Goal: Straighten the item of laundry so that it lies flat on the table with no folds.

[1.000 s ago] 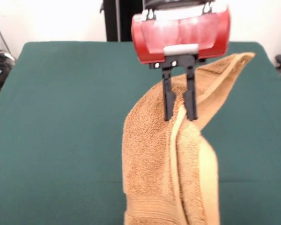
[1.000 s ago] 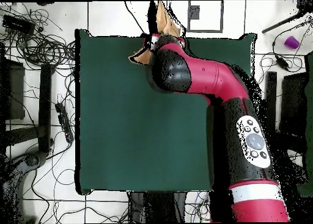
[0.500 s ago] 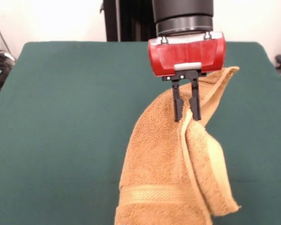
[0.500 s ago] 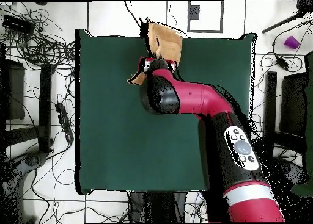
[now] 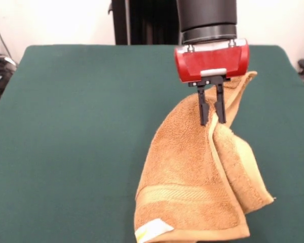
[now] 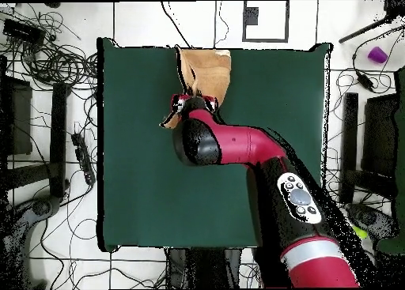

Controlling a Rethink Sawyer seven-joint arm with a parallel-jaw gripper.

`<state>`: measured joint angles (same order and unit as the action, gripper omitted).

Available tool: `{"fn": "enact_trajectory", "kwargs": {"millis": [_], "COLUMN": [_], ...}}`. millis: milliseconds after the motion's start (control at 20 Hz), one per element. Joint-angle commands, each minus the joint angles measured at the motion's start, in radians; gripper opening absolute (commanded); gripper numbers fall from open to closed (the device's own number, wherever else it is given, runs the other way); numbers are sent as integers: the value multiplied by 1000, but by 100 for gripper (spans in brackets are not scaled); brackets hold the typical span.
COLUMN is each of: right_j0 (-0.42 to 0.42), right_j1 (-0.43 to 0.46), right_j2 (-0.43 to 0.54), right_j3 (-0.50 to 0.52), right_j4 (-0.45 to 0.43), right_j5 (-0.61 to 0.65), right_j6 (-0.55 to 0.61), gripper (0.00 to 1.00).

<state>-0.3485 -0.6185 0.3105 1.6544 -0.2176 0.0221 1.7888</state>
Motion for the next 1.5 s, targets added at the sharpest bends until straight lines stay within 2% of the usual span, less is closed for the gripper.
{"fn": "enact_trajectory", "kwargs": {"millis": [50, 450, 600, 1000, 1250, 1500], "right_j0": [32, -16, -19, -88, -139, -202], "right_j1": [52, 57, 51, -16, 25, 36], "right_j2": [18, 76, 66, 108, 144, 198], "right_j3": [159, 186, 185, 232, 239, 250], "right_j4": [-29, -32, -36, -44, -90, -132], "right_j5": [-64, -74, -80, 14, -33, -24], "right_j6": [172, 150, 145, 90, 73, 63], "gripper": [0, 0, 0, 0, 0, 0]}}
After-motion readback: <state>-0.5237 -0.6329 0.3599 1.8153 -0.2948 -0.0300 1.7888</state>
